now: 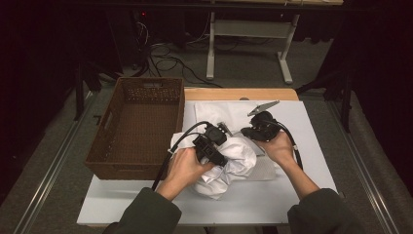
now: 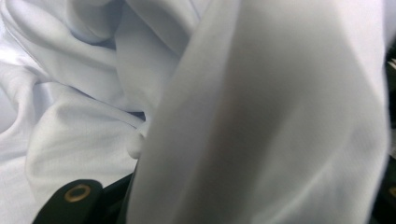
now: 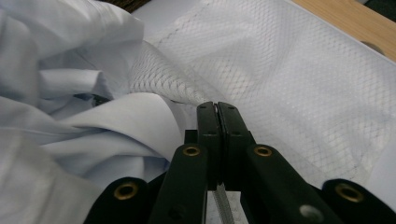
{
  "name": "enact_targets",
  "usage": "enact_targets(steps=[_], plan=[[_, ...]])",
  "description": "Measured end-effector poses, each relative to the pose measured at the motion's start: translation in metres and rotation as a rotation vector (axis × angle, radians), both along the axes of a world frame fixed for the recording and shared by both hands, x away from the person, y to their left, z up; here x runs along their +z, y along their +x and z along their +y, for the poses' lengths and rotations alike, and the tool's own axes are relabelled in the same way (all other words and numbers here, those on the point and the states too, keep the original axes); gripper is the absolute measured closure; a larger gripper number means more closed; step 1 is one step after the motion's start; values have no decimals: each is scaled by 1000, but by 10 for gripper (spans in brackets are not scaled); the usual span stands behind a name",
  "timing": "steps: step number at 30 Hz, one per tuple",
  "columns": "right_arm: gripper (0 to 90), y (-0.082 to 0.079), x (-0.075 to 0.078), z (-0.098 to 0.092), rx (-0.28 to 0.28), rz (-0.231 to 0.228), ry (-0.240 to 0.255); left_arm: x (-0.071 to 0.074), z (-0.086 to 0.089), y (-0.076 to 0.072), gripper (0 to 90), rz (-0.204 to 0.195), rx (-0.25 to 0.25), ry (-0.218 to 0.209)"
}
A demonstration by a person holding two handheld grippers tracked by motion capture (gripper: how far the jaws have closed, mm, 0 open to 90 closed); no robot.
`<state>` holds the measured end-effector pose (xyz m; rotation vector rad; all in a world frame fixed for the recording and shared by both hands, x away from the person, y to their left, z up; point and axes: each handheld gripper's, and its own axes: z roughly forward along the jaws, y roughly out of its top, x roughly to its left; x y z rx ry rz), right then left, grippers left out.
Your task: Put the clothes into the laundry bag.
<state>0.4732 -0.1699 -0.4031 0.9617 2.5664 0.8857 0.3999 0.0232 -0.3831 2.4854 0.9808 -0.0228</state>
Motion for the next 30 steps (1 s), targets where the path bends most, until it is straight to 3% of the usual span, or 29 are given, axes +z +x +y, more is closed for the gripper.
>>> enact_targets(steps=[5,16,23,25,30], plan=[[900,-2,-1,3,-1,13,-12,-18,-4,3,660,9,26,1],[900,-6,0,7,8,12,-23,-46,-18,14,656,-23,85,76],[900,-8,0,11,32,7,-24,-63,-21,30,633,-38,165,104],[900,-9,-1,12,35,8,-34,-65,-22,33,595,-37,188,93],[900,-6,-3,12,26,12,-31,-63,-17,33,457,-38,171,43]])
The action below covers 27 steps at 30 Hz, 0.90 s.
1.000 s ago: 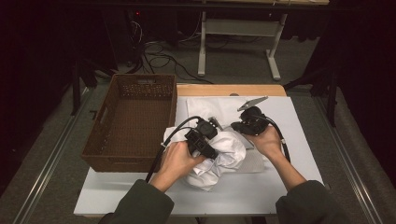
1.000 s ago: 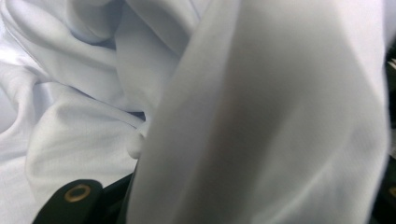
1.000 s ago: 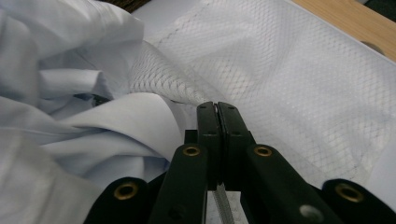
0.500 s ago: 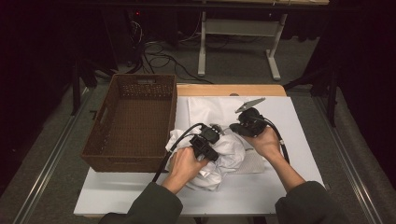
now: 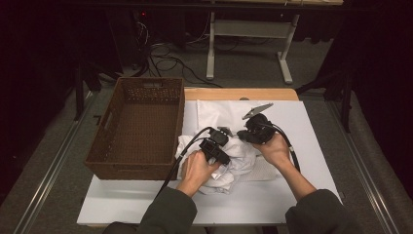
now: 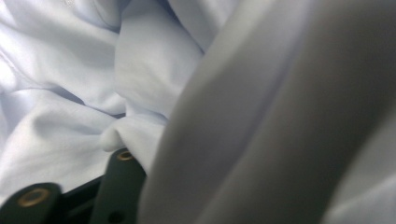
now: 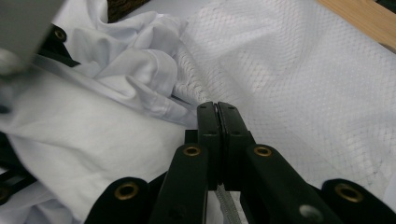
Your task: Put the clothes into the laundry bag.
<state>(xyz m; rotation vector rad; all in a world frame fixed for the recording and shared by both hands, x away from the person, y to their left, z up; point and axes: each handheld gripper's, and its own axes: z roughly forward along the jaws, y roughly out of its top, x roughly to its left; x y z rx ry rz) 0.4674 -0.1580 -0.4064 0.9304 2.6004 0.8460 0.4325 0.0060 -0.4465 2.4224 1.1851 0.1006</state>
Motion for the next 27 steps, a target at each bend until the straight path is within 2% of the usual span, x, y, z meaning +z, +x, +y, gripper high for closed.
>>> enact_targets(steps=[4,7,10,15,18,19,20,21,22,25,27], plan=[[900,1,0,-1,-2,-2,-1,10,3,-7,309,-29,-11,-18],[900,-1,1,0,-7,-2,-2,20,6,-13,246,-33,-23,-42],[900,-1,1,0,-5,-6,-3,30,8,-17,189,-41,-41,-45],[900,-1,1,1,-13,-3,-3,44,13,-26,189,-88,-67,-58],[900,-1,1,1,-1,-12,-6,54,17,-33,270,-139,-86,-82],[900,-1,2,1,0,-12,-5,57,17,-35,324,-152,-90,-89],[900,0,2,1,3,-14,-6,59,18,-36,391,-162,-94,-96],[900,0,2,1,1,-13,-5,61,19,-37,474,-172,-104,-123],[900,0,2,1,0,-13,-4,62,19,-37,582,-183,-113,-137],[900,-1,2,2,-2,-13,-3,58,15,-37,777,-196,-135,-113],[900,-2,2,3,-7,-11,0,52,10,-34,829,-175,-138,-103]])
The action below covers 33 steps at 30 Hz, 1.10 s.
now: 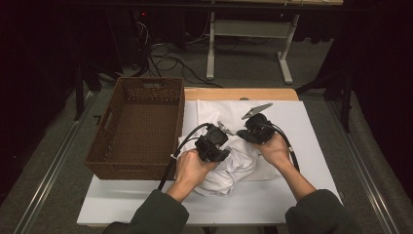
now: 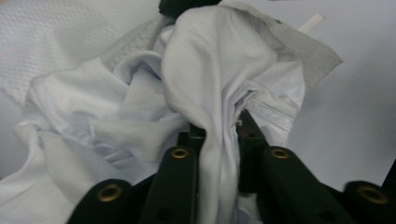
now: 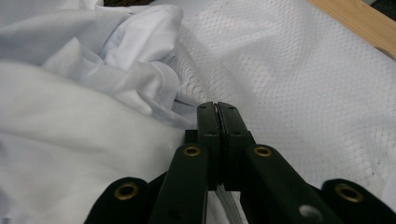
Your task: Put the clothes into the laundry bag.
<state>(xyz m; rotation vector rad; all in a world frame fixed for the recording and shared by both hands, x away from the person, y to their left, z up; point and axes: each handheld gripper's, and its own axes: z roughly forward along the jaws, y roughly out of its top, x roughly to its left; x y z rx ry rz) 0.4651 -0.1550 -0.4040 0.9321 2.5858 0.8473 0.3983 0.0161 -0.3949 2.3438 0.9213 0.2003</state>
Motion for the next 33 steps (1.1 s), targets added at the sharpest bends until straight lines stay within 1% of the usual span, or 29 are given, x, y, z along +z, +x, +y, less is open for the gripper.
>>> enact_targets(steps=[2,3,4,7,8,9,12,13,14,15,17,18,21,22,23,24,25,27,28,29,31,33], plan=[[900,0,1,0,13,-7,-3,-7,-6,3,843,13,-4,20],[900,-1,1,0,11,-5,-1,-12,-9,6,845,17,-1,39],[900,-1,1,-1,18,-8,-2,-16,-11,9,848,26,2,46],[900,-2,2,-1,9,-3,2,-30,-16,20,850,72,32,34],[900,-2,2,-2,14,-4,5,-33,-17,22,851,77,46,28],[900,-2,2,-2,13,-3,7,-37,-18,26,852,87,58,34],[900,-4,2,0,27,-11,10,-45,-23,35,853,95,91,52],[900,-6,2,1,36,-14,17,-48,-24,38,852,98,110,48],[900,-7,2,3,31,-11,26,-50,-25,41,853,98,121,52],[900,-7,2,3,48,-15,20,-53,-25,45,852,93,144,52],[900,-9,2,5,52,-17,22,-57,-24,52,848,88,187,35],[900,-9,2,6,51,-15,24,-58,-24,54,844,86,200,31],[900,-10,-2,8,44,-6,25,-58,-24,55,825,73,206,39],[900,-10,-4,8,50,-8,24,-57,-24,54,806,66,205,40],[900,-11,-4,9,45,-1,28,-56,-24,53,786,63,204,38],[900,-10,-5,8,56,-8,24,-54,-22,52,763,66,200,23],[900,-11,-6,7,57,-7,20,-51,-20,52,713,76,189,12],[900,-10,-6,6,51,-8,20,-44,-18,49,617,88,186,-25],[900,-10,-6,5,48,-8,18,-39,-16,47,568,79,174,-15],[900,-10,-5,4,48,-8,19,-36,-15,45,542,64,180,-17],[900,-10,-5,4,42,-7,17,-26,-11,38,505,37,163,8],[900,-10,-5,4,46,-9,12,-18,-7,32,496,15,147,19]])
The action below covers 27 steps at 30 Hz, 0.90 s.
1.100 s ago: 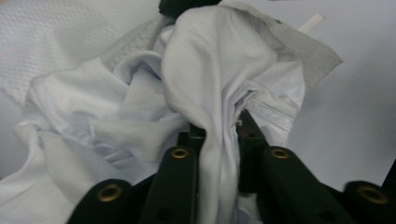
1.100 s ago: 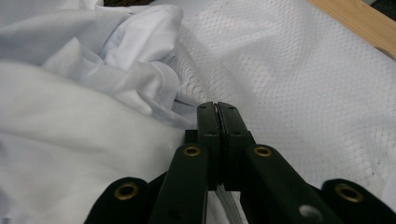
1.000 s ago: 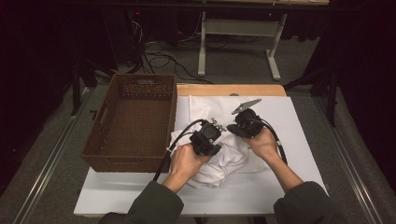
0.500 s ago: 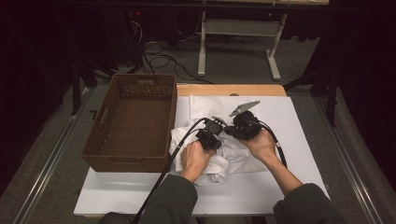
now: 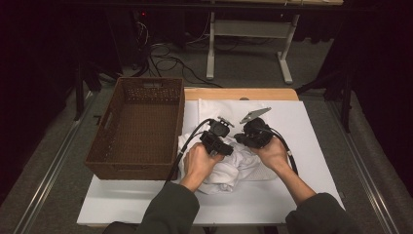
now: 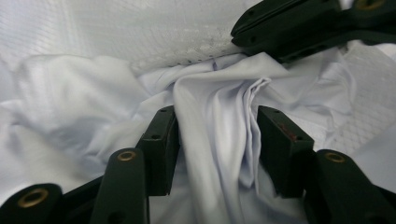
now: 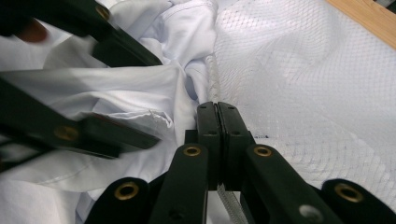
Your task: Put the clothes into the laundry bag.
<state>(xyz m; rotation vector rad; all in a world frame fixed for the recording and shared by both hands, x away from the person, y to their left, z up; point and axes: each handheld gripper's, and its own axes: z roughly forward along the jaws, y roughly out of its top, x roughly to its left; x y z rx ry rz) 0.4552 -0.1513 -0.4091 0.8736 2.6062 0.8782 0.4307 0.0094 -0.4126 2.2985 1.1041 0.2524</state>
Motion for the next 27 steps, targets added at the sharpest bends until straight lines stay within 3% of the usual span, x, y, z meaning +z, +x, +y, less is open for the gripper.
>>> enact_targets(steps=[3,5,8,11,12,14,16,21,24,27], plan=[[900,-1,0,2,-4,-3,-2,8,4,-7,541,-25,-27,0],[900,0,0,1,2,-4,-4,8,3,-9,635,-29,-54,0],[900,0,0,2,-4,-2,-2,0,-2,-6,790,-10,-75,16],[900,0,0,2,-8,-6,4,-9,-10,-2,850,11,-80,13],[900,-1,1,1,-13,0,5,-12,-12,0,854,17,-91,24],[900,-1,2,0,-7,-1,13,-19,-18,4,861,19,-65,25],[900,-1,3,-2,-11,-1,27,-28,-19,13,864,53,-29,7],[900,-5,0,0,10,7,36,-37,-19,27,864,59,55,-10],[900,-7,-4,3,19,2,19,-36,-17,28,852,52,63,-21],[900,-7,-9,2,19,9,7,-29,-11,26,780,64,36,-24]])
